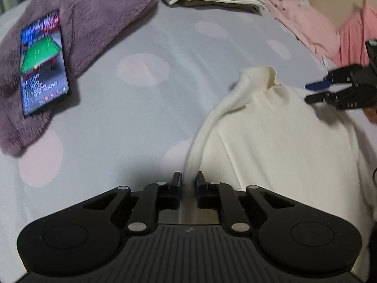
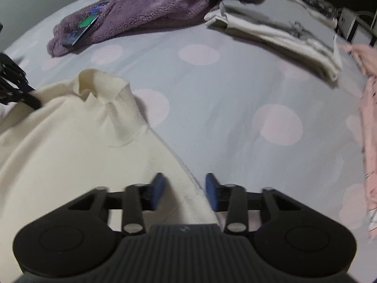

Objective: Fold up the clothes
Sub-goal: 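Lower the sweater onto the bed and open both grippers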

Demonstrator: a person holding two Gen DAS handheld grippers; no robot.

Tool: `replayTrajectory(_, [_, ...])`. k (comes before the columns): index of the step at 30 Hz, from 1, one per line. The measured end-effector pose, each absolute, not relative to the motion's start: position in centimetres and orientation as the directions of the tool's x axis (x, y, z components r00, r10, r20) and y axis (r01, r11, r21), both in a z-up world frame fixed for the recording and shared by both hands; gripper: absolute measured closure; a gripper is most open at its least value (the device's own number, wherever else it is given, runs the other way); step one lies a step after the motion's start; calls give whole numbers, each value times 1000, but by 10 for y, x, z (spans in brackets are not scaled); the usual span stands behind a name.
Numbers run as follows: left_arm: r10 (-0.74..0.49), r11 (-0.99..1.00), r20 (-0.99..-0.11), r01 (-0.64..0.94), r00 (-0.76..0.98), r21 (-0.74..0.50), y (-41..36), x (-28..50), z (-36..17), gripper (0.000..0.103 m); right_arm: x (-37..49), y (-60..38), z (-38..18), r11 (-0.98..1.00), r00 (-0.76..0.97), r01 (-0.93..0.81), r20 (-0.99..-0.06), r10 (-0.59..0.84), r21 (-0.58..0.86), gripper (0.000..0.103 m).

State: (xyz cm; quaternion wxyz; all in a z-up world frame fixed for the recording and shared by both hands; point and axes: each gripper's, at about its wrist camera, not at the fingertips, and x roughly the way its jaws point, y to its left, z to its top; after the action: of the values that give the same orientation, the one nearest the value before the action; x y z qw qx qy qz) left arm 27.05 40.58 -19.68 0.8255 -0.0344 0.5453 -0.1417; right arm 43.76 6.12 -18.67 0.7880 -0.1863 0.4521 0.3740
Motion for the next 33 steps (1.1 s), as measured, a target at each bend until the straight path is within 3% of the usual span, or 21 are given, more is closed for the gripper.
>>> replayTrajectory(3, [-293, 951, -889, 202, 352, -233, 409, 273, -198, 98, 440, 59, -188, 648, 285, -759, -860, 423, 67, 92])
replayTrajectory(4, [-299, 950, -888, 199, 349, -242, 412, 273, -196, 98, 440, 57, -186, 644, 281, -762, -859, 427, 71, 95])
replayTrajectory(12, [-363, 931, -847, 191, 388, -311, 444, 279, -162, 99, 436, 32, -139, 609, 322, -786, -772, 548, 105, 97])
replayTrajectory(16, [-372, 923, -842, 255, 391, -289, 451, 295, -142, 99, 442, 26, -113, 588, 334, -805, -754, 565, 84, 97])
replayTrajectory(20, [-353, 932, -849, 221, 392, -285, 453, 316, -142, 99, 456, 22, -104, 650, 409, -758, -729, 549, 65, 98])
replayTrajectory(33, [-223, 972, -904, 151, 364, -179, 430, 339, -195, 95, 474, 69, -185, 740, 456, -670, -822, 341, -64, 97])
